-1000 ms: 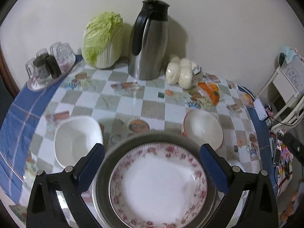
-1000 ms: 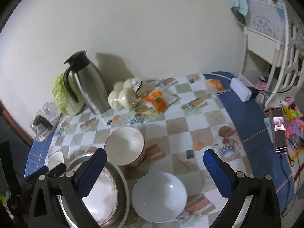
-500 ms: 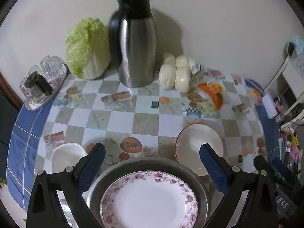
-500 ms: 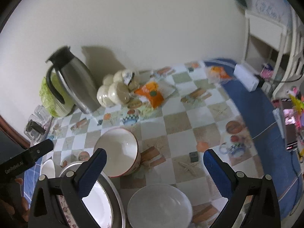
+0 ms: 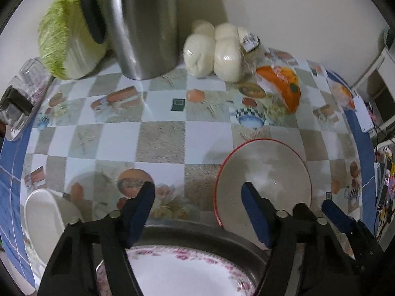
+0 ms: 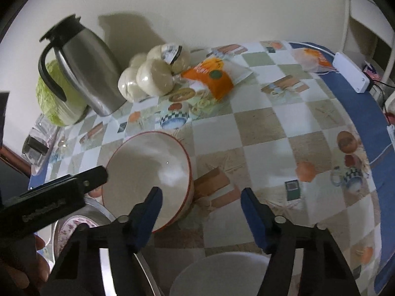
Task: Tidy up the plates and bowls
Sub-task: 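Close both grippers on the rim of the red-rimmed white bowl, then lift the red-rimmed bowl with both grippers and carry it over the tray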
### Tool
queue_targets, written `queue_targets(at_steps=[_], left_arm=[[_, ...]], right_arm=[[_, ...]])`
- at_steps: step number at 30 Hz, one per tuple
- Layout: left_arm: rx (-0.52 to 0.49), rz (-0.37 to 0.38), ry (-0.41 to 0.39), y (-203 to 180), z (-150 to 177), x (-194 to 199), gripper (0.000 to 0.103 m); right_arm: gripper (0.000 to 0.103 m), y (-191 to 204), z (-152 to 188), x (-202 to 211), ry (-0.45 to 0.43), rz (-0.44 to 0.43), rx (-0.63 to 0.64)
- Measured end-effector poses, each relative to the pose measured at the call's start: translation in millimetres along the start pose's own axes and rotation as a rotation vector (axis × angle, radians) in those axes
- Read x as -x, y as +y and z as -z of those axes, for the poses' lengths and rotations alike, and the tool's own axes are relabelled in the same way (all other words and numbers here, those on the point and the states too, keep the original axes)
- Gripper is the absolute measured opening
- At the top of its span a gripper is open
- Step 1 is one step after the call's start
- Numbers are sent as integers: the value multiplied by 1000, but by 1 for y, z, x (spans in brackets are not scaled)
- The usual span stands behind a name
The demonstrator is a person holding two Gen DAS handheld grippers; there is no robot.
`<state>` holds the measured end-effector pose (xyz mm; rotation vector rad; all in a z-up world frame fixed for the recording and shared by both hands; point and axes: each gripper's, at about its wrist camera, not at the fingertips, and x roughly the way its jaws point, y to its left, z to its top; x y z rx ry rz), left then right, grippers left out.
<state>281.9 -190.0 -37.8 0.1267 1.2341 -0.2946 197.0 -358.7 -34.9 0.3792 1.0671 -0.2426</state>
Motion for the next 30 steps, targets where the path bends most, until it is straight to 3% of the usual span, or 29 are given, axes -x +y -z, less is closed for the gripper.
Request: queue_targets(at_steps=[11, 30], left_arm=[[-65, -8, 87, -19, -2, -38, 12], [-124, 32, 55, -66, -6, -38, 11]], right_arm=[[30, 13, 6, -29, 46, -70, 17], [28, -23, 0, -22, 26, -113, -65]])
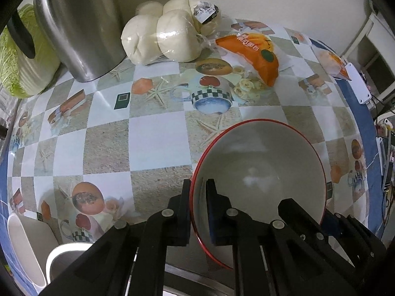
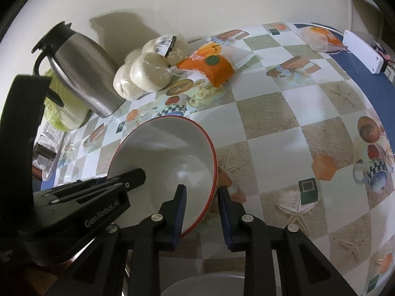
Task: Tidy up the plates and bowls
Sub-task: 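Lift the red-rimmed bowl with both grippers and carry it over the tray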
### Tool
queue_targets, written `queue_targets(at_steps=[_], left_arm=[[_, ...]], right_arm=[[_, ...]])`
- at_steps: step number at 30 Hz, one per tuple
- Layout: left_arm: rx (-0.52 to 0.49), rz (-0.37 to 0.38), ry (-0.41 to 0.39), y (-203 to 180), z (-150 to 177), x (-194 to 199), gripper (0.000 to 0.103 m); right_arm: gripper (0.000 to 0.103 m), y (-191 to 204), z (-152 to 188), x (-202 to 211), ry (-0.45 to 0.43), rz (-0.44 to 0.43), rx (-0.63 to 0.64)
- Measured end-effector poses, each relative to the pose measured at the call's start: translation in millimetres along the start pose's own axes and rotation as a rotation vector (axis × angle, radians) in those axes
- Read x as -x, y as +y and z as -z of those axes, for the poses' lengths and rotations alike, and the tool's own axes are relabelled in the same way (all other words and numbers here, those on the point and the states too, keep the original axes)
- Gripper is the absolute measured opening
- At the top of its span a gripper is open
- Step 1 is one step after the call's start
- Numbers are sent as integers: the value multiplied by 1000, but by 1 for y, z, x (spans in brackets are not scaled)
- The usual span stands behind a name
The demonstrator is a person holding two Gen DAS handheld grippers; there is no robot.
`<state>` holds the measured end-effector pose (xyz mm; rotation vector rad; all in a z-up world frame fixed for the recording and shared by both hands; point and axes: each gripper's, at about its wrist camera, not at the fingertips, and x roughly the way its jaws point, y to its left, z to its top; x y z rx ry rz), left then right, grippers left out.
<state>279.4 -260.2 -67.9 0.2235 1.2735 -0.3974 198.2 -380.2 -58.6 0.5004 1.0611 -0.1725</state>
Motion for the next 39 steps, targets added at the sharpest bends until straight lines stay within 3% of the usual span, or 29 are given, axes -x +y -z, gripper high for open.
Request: queue_targets(at_steps=[8, 17, 24, 30, 39], left_arm=[[20, 20, -76, 10, 5, 22, 11], [24, 27, -193, 16, 16, 79, 11], [64, -9, -256, 33, 37, 118, 11], [155, -4, -269, 59, 61, 139, 11], [293, 65, -242, 94, 104, 143, 11]], right_arm=[[28, 3, -1, 14, -26, -7, 3], [28, 23, 0, 52, -74, -7, 50], [28, 46, 9, 79, -96, -46, 103], [28, 72, 23, 95, -88, -78, 170], [28, 100, 52, 109, -45, -82, 239]])
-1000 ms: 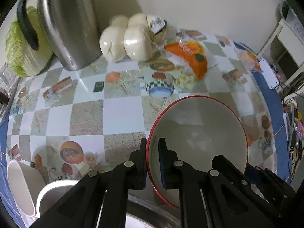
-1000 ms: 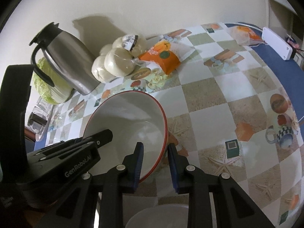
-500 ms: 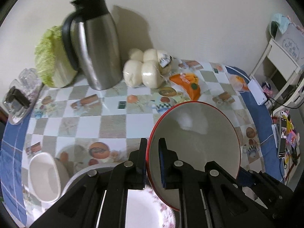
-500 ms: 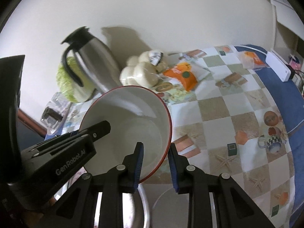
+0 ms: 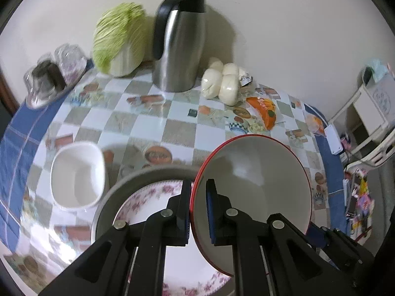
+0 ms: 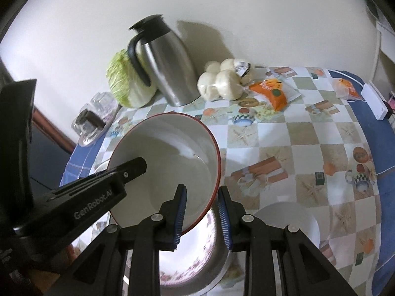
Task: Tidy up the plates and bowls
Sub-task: 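Lift the red-rimmed bowl with both grippers and carry it over the tray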
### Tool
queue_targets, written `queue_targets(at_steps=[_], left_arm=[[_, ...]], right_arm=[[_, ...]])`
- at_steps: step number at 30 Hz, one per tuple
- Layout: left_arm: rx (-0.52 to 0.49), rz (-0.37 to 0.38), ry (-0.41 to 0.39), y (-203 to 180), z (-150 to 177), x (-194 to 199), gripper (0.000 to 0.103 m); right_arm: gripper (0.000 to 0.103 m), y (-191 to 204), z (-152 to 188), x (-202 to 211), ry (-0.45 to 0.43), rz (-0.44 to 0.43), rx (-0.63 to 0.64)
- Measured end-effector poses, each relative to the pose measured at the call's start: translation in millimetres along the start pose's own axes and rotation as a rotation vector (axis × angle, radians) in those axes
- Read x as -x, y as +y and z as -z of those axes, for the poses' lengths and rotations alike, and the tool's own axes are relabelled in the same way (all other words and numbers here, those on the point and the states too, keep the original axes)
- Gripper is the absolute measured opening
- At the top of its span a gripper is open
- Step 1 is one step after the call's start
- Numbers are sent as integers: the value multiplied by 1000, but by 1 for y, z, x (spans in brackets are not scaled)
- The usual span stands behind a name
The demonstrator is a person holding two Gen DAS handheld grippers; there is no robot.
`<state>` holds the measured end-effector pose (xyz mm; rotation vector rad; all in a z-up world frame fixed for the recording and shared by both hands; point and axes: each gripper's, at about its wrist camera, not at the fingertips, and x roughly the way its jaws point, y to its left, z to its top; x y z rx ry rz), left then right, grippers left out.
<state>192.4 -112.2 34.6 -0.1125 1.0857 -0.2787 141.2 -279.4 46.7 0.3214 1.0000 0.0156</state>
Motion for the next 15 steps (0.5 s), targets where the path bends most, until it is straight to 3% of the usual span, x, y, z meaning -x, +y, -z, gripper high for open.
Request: queue_targets(at_steps=[7, 15], left_arm=[[95, 24, 12, 31, 24, 6, 11], [126, 40, 11, 49, 46, 6, 11]], right_arm=[[28, 24, 22, -1, 50, -3, 46], [28, 38, 46, -8, 93, 18, 69]])
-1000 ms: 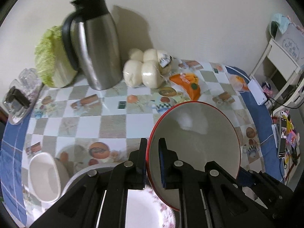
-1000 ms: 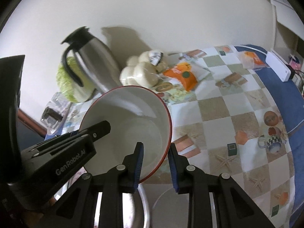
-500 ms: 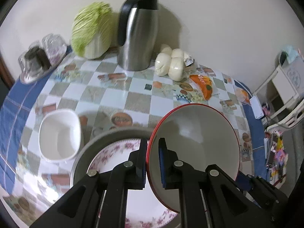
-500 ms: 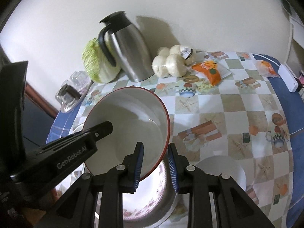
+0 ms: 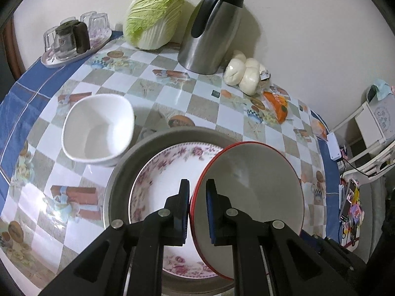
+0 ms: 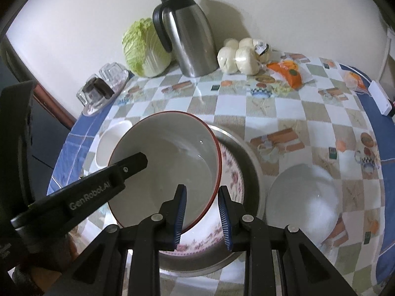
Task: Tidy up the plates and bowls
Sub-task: 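Lift the red-rimmed bowl with both grippers and carry it over the tray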
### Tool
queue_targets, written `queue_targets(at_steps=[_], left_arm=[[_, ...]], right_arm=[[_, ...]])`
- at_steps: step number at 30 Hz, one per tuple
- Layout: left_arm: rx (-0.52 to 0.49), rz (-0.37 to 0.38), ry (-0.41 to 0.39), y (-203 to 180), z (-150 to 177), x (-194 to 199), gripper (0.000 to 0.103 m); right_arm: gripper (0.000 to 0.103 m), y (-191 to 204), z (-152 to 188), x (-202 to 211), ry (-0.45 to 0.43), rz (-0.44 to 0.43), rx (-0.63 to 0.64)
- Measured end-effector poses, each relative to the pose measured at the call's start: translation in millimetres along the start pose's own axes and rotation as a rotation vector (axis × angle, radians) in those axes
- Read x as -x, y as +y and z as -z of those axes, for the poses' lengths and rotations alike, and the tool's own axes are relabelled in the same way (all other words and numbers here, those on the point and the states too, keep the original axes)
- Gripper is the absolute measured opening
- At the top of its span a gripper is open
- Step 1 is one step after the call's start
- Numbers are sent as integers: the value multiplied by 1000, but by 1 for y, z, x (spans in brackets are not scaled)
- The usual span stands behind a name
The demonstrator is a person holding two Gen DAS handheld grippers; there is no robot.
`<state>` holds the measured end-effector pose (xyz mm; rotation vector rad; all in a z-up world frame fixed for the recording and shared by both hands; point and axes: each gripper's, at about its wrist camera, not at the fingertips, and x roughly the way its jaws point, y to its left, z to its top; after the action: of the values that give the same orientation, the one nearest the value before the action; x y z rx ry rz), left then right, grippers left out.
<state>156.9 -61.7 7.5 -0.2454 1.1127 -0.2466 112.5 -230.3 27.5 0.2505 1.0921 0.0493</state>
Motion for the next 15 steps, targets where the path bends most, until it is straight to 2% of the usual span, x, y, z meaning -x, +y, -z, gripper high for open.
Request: queue_targets(at_steps=[6, 15], left_arm=[[11, 13, -7, 14, 11, -2, 11], [67, 60, -13, 35, 12, -8, 11]], right_arm=[[28, 5, 15, -12, 42, 3, 7], [28, 14, 15, -23, 59, -7, 27]])
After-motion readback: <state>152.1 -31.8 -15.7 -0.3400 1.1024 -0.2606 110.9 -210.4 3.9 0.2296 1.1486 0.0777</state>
